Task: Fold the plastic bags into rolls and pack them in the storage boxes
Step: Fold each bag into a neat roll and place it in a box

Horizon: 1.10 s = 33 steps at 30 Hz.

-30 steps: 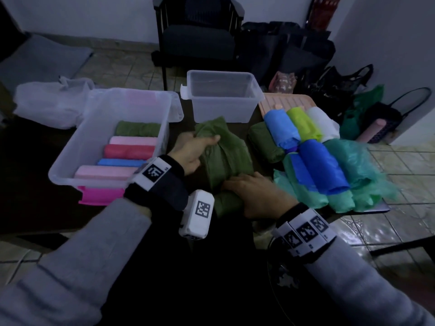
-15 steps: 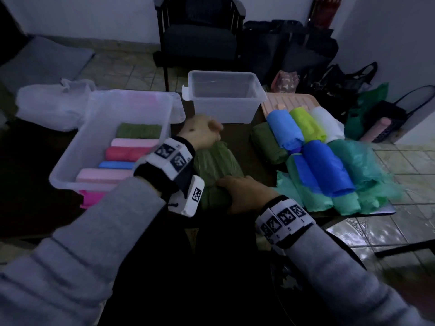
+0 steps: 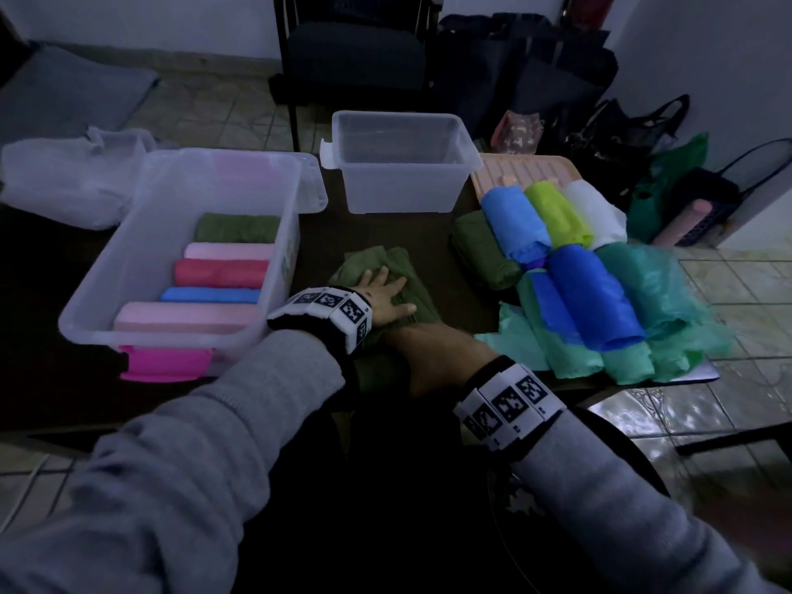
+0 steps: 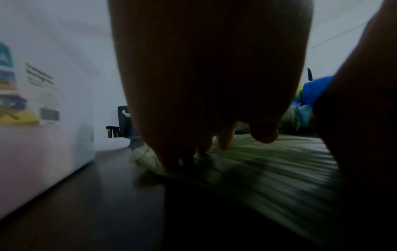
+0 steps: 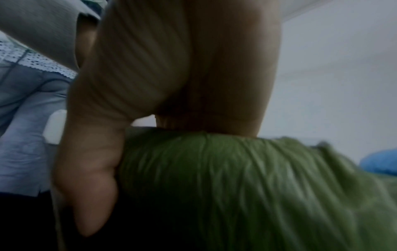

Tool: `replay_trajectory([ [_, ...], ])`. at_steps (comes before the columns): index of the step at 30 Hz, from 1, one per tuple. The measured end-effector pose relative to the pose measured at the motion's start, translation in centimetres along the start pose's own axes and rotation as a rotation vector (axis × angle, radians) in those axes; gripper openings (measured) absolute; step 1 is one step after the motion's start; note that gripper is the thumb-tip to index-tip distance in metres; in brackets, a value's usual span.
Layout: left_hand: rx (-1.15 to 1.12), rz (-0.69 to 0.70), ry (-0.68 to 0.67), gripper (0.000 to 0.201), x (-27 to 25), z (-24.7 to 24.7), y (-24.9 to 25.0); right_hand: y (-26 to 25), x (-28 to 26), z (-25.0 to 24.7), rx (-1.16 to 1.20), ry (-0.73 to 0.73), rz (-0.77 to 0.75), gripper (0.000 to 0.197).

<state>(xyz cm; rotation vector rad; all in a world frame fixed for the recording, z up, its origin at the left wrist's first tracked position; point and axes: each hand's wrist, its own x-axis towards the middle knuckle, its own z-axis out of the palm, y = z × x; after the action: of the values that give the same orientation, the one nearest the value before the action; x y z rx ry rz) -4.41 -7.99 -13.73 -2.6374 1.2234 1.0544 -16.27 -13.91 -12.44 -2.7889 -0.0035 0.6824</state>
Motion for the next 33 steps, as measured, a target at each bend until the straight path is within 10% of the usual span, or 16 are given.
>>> replay_trajectory([
  [25, -0.088, 0.089, 0.179, 0.077, -0.4, 0.0, -1.3, 1.0, 0.7, 0.5, 0.139, 0.067, -0.039, 0.066],
  [33, -0.054, -0.037, 0.405, 0.034, -2.4, 0.4, -0.8, 1.8, 0.9, -0.2, 0.223, 0.113, 0.0, 0.068],
])
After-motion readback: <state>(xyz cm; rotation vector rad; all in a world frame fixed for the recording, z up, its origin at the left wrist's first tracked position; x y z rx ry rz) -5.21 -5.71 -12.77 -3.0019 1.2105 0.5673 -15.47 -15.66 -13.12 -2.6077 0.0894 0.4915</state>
